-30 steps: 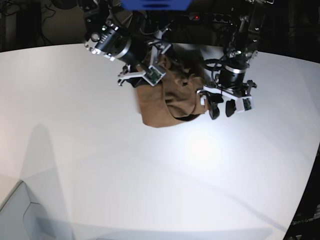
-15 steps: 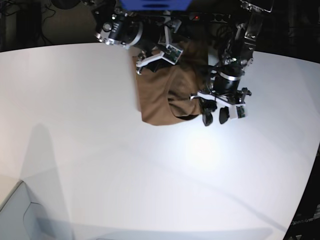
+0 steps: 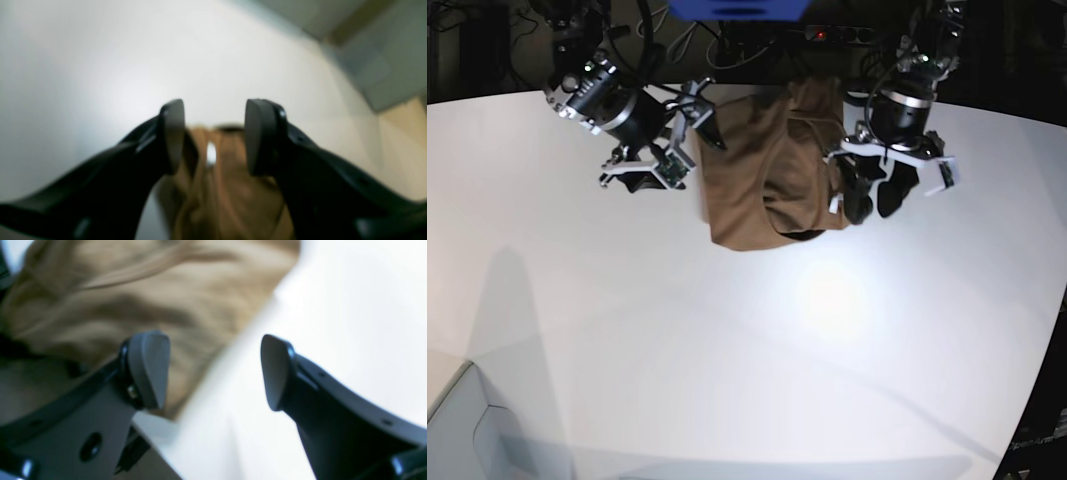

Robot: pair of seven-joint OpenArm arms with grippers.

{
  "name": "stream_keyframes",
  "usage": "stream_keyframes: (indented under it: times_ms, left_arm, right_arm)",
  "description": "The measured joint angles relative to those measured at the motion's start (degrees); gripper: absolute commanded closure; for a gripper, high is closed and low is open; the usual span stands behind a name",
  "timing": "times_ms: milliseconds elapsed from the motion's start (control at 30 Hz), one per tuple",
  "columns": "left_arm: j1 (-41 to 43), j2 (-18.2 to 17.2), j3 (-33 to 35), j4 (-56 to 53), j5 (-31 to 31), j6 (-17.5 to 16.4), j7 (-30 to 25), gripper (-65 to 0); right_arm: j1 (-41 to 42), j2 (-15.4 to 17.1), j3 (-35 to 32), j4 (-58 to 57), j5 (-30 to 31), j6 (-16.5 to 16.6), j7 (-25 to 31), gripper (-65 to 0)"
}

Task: Layout the t-shirt on the table in an organized manner, then fold the t-shirt properly
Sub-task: 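Pull the left gripper back along the bundle, flattening the folded shirt, then sweep the left gripper across the bundle to tuck and square its edge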

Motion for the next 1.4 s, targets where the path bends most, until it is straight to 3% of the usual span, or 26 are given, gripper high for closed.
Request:
stream_keyframes:
  times_ms: [233,300,833,900,933,1133,1233,1400]
  left_arm:
    - [3.10,-0.33,2.80,-7.91,0.02,0.07,-0.42,-57.6]
    - [3.37,-0.26,3.21,-8.44,0.02,0.02,-0.33,-61.3]
    - [-9.20,-0.20,14.23,-20.90,0.07,-0.94,-1.86,-61.1]
    - [-9.38,-0.26,14.21,-22.67,0.37,-1.33,-3.76,-56.5]
    - [-9.88,-0.28,14.23,-23.41,0.68,-1.40,-4.26,-50.9]
    - [-14.45,-0.28,14.03,-28.57,-0.13,-1.55,-3.74,0.0]
    - [-17.94,-0.20,14.21,-30.64,-0.15,-2.19,-1.31,-3.3]
    - [-28.20,-0.13,14.05,-31.78,-0.33,-1.86,16.81,0.0]
  right_arm:
    - [1.09,-0.24,2.40,-0.04,0.00,-0.02,0.04,-43.3]
    - [0.94,-0.24,2.40,-0.22,0.00,-0.02,-0.02,-43.3]
    - [0.94,-1.55,2.29,-0.33,0.00,-0.02,-0.17,-43.3]
    - [0.94,-1.55,2.32,-0.33,-0.02,-0.02,-0.37,-43.3]
    - [0.94,-1.49,2.32,-0.33,-0.02,-0.02,-0.37,-43.3]
    - [0.85,-1.70,7.91,-0.33,-0.04,-0.02,-0.22,-43.3]
    - [1.20,-1.92,10.75,-0.31,0.20,0.00,-0.07,-43.3]
    - [1.18,-1.84,15.78,-0.33,0.02,-0.02,-0.28,-43.3]
